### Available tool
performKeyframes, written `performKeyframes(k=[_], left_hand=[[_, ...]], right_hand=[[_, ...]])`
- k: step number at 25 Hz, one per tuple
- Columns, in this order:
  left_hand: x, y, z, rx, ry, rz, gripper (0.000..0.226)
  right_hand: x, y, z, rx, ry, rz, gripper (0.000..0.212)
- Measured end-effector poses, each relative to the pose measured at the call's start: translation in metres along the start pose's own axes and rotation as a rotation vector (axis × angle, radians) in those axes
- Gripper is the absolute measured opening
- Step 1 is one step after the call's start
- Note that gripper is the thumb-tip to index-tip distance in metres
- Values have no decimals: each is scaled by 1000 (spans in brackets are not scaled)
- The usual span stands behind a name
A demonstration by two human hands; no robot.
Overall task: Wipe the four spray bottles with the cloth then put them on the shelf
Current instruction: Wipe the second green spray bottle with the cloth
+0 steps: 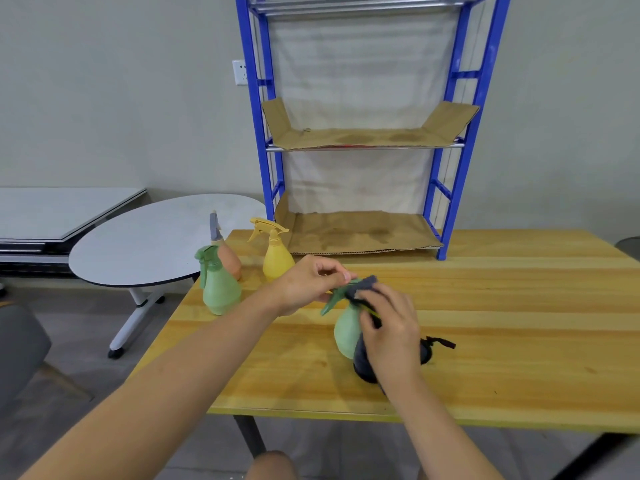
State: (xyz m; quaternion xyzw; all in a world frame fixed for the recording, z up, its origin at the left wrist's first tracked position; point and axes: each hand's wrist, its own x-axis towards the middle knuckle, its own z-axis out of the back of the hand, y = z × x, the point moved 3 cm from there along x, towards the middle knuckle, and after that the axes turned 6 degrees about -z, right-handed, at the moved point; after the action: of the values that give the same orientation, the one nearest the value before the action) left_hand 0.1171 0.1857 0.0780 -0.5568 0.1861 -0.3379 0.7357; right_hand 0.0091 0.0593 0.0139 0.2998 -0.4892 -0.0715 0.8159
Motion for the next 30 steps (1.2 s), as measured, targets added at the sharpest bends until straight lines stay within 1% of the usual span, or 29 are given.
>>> performKeyframes(k=[2,3,4,6,7,8,10,11,12,14,15,16,18,19,20,22,23,24,26,27,30], left_hand=[[1,0,0,4,2,-7,17],[0,-1,0,9,2,-3,17],[0,-1,0,15,-1,0,17],[-1,0,-1,18,-6,3,17],[-1,1,-1,14,-9,5,16],[-1,1,0,13,-14,2,16],[1,3,0,27,-17,-6,16],[1,2,0,30,-16,-7,17],[1,2,0,28,-14,-10,17],[1,2,-1,27,-17,-9,17],[1,2,0,28,-20,-3,17],[1,2,0,30,-23,-6,17],[2,3,0,43,-18,-18,16],[1,3,0,44,-16,-14,16],[1,3,0,40,-17,-12,16],[1,3,-1,48,-22,-17,19],[2,3,-1,53,-27,-15,20],[2,2,-1,54,-31,-14,20],[3,1,0,66,-26,-21,19],[3,1,-1,71,-22,-19,19],[1,2,-1,73,-37,-10,19]], right_hand=[[-16,11,-9,-21,121,165,37],[-16,8,-6,-23,127,167,37],[-10,-3,-2,-19,86,101,37],[2,-20,9,3,-46,-77,37],[1,-20,9,5,-54,-93,37],[-5,-13,4,4,-11,-50,37],[-24,6,-10,-5,141,133,38],[-25,7,-10,-8,168,164,38],[-21,2,-7,-8,148,125,37],[-6,-16,3,-6,17,-55,36],[-5,-18,5,-4,-14,-100,36],[-8,-15,3,-3,2,-84,37],[-24,1,-7,-22,108,85,36],[-27,3,-9,-28,144,127,35],[-25,-2,-7,-20,137,97,35],[-15,-16,2,11,32,-83,34],[-13,-18,3,11,16,-117,35],[-15,-15,1,1,49,-84,36],[-24,-7,-3,-27,145,53,37],[-22,-8,-1,-26,151,61,37],[-6,-22,9,6,30,-132,37]])
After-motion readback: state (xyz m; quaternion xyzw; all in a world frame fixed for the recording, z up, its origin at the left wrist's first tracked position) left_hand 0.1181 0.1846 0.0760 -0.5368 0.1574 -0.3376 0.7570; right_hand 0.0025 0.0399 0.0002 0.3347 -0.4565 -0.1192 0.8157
